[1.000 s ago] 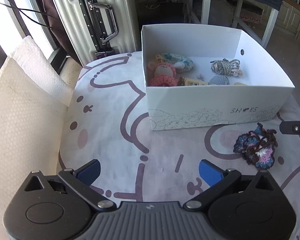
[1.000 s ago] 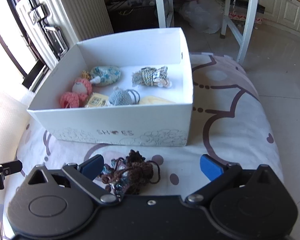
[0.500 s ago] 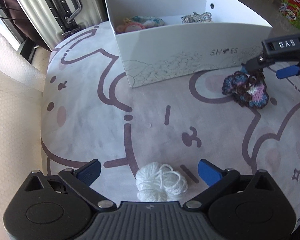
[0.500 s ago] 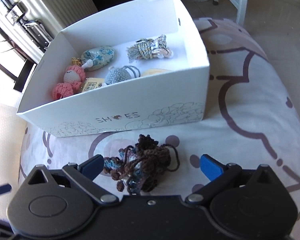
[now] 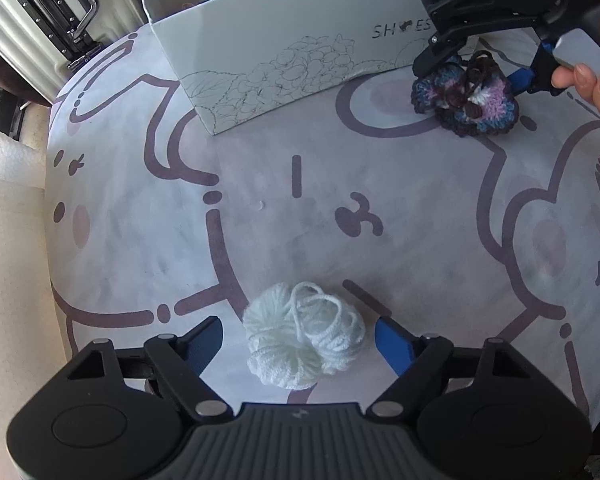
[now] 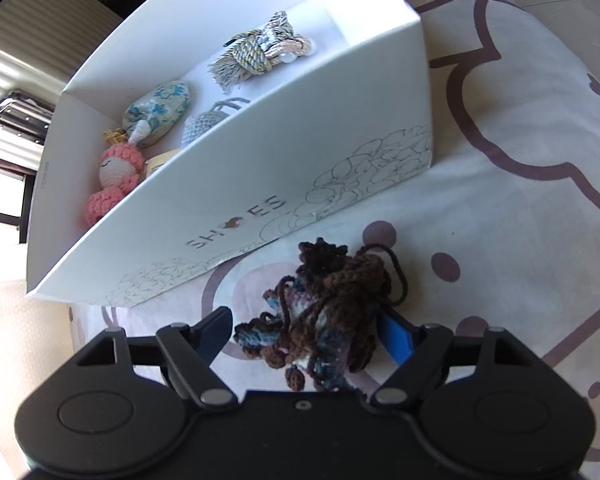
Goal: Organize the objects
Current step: 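Grasp the white yarn ball with the left gripper while the right grasps the brown crocheted tangle, then lift and carry the yarn ball and crocheted tangle over the box with both grippers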
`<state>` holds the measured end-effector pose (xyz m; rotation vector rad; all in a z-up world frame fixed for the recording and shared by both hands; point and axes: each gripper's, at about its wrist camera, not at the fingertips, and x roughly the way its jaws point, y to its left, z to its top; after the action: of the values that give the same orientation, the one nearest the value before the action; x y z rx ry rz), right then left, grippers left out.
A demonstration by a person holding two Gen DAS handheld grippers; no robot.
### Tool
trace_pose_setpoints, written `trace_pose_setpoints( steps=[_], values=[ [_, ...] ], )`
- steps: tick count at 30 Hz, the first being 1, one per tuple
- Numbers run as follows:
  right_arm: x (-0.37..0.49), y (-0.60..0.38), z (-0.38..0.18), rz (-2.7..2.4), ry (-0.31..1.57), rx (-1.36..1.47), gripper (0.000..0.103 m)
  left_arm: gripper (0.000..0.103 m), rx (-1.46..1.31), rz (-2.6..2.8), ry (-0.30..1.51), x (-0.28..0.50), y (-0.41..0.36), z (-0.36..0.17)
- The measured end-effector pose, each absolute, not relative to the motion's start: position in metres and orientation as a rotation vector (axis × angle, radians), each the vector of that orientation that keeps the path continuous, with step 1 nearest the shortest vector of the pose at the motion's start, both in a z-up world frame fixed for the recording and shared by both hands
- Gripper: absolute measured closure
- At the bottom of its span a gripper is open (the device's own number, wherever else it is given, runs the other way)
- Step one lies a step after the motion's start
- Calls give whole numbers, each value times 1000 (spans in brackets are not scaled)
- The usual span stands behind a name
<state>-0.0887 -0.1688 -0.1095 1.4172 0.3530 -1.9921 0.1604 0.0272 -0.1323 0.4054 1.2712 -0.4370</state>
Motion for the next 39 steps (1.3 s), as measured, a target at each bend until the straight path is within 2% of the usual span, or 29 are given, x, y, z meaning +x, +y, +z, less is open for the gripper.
trace_pose_setpoints(
  steps=[3,5,7,12,15,22,30,39],
  values=[
    [-85,-175,-117,-1985,418,1417,23,27,417,-436,1277,163,27,-137],
    [-83,-178,-121,-1979,458,1414,26,27,410,-438,1279,166,27,-139],
    [-80,-180,-122,-1983,493,1392,31,28,396,-439,1286,169,29,-140],
    [-83,-178,-120,-1969,518,1371,51,36,342,-448,1304,173,31,-140],
    [-80,-178,-121,-1927,588,1327,55,39,360,-454,1301,172,30,-141],
    [-65,-178,-116,-1854,699,1237,59,45,387,-449,1282,170,32,-135],
    [-69,-160,-86,-1879,626,1152,60,45,256,-396,1183,179,48,-92],
    [-50,-149,-34,-1916,547,896,60,45,98,-253,1012,194,52,-38]
  ],
)
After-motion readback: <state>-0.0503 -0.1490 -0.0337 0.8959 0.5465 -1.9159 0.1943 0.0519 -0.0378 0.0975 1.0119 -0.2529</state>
